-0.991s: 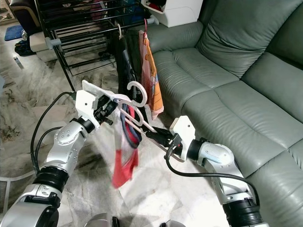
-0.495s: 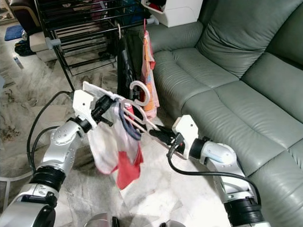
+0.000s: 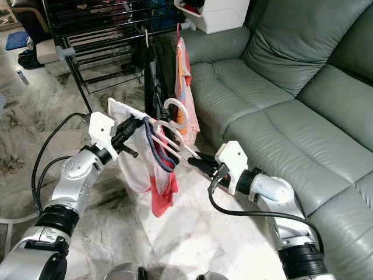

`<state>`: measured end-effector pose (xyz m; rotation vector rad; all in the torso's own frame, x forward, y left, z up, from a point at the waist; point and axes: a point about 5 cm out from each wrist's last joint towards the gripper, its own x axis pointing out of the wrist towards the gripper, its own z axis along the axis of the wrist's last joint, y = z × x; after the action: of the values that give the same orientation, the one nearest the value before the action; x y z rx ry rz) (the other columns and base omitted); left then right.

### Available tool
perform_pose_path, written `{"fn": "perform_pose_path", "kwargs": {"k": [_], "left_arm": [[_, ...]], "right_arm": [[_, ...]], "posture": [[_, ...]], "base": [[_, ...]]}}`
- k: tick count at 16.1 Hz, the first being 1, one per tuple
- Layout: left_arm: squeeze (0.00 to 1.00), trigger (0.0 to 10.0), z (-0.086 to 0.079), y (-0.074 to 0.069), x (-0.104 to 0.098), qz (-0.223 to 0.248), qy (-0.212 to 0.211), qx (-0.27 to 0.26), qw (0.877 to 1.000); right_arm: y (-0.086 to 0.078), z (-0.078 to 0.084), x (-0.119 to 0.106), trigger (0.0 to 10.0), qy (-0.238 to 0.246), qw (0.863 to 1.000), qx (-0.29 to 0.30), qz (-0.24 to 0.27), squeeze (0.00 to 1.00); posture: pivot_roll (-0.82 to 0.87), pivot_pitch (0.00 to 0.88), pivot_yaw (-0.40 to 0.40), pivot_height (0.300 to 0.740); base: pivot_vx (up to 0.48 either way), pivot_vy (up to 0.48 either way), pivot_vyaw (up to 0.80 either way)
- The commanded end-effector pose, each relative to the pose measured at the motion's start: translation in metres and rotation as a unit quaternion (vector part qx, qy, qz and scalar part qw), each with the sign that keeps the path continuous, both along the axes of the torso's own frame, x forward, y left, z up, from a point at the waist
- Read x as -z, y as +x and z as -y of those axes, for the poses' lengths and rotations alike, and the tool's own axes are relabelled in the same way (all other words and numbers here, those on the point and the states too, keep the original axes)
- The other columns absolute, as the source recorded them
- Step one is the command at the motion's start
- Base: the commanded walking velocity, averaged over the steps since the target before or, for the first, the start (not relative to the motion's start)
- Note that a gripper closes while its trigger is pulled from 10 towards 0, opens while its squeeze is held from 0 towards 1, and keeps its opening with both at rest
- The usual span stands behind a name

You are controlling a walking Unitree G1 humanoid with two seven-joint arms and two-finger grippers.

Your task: Hang hanger

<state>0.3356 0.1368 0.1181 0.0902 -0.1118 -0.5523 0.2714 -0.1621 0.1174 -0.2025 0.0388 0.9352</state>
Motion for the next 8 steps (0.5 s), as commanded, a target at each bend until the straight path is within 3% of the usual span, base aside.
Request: {"fn": "perform_pose_path", "kwargs": {"k": [1, 8], "left_arm": [[0.00, 0.0, 0.000, 0.002, -0.005, 0.010, 0.005, 0.006, 1.000], [0.00, 0.0, 0.002, 0.000, -0.009, 0.017, -0.008, 0.010, 1.000]], "right_arm": [[0.005, 0.002, -0.008, 10.0, 0.005, 1.000, 0.013, 0.026, 0.00], [0.012, 0.013, -0.003, 10.0, -0.011, 0.997, 0.064, 0.032, 0.00]], "posture": [[-0.10, 0.000, 0.007, 0.740], [-0.10, 0.000, 0.003, 0.740]], "base": [[0.000, 0.000, 0.00], [0.000, 0.000, 0.00]]}}
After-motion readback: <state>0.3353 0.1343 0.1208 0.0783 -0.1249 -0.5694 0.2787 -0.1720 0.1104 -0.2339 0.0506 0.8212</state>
